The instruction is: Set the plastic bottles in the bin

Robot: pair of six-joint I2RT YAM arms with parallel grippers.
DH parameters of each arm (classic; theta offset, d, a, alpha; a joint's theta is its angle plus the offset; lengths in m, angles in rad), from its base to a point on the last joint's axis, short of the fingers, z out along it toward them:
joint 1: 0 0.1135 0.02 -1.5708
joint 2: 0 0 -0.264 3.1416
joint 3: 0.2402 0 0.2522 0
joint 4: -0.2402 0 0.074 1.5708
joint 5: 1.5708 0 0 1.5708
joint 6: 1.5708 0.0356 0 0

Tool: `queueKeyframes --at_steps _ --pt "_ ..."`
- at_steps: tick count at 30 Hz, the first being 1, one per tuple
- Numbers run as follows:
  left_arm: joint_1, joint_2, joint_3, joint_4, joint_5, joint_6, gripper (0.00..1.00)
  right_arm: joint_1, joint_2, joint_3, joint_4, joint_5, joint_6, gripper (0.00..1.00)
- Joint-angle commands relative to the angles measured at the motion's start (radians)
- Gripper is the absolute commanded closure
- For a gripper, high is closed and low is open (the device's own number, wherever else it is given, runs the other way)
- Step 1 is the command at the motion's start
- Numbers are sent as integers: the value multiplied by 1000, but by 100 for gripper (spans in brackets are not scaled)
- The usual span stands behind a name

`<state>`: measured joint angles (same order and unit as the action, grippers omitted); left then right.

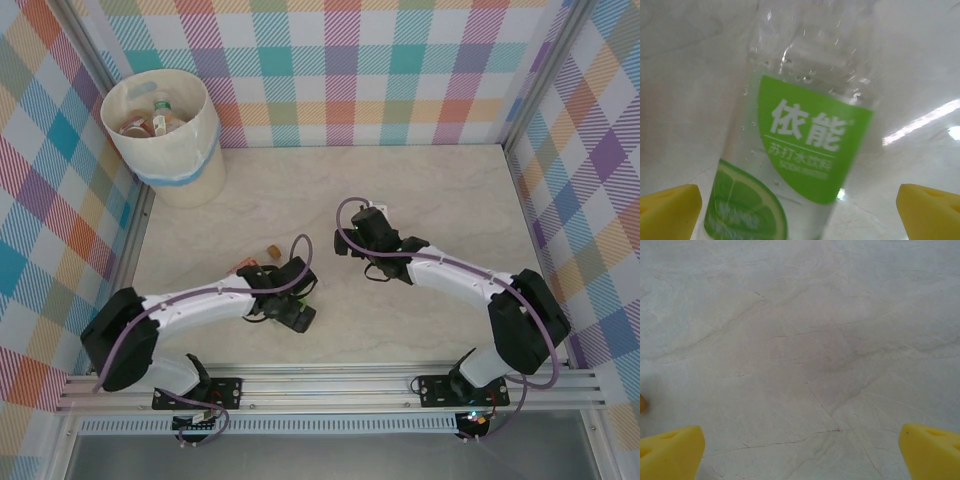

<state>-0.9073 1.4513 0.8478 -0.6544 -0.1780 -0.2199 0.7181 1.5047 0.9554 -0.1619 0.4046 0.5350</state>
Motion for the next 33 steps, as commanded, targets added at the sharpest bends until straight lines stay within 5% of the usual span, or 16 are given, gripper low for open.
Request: queueKeyframes --at_steps 1,5,13,18,23,25,33 --pt "0 56 36 -19 -39 -27 0 -7 2 31 -21 7 26 0" --pt "2 89 26 39 8 -33 3 -7 -10 26 -32 15 26 0" --pt "8 -15 39 53 -24 -27 40 -7 -79 -21 5 27 40 0" --pt "47 -170 80 93 -24 -25 52 -6 -136 -64 66 22 32 0" --pt "157 -276 171 145 -22 -12 75 -6 -197 -116 148 28 18 0" --pt "220 -291 229 160 -27 -14 100 -6 -224 -138 175 32 16 0" --pt "516 -168 503 253 -65 3 100 -6 -295 -203 230 47 15 0"
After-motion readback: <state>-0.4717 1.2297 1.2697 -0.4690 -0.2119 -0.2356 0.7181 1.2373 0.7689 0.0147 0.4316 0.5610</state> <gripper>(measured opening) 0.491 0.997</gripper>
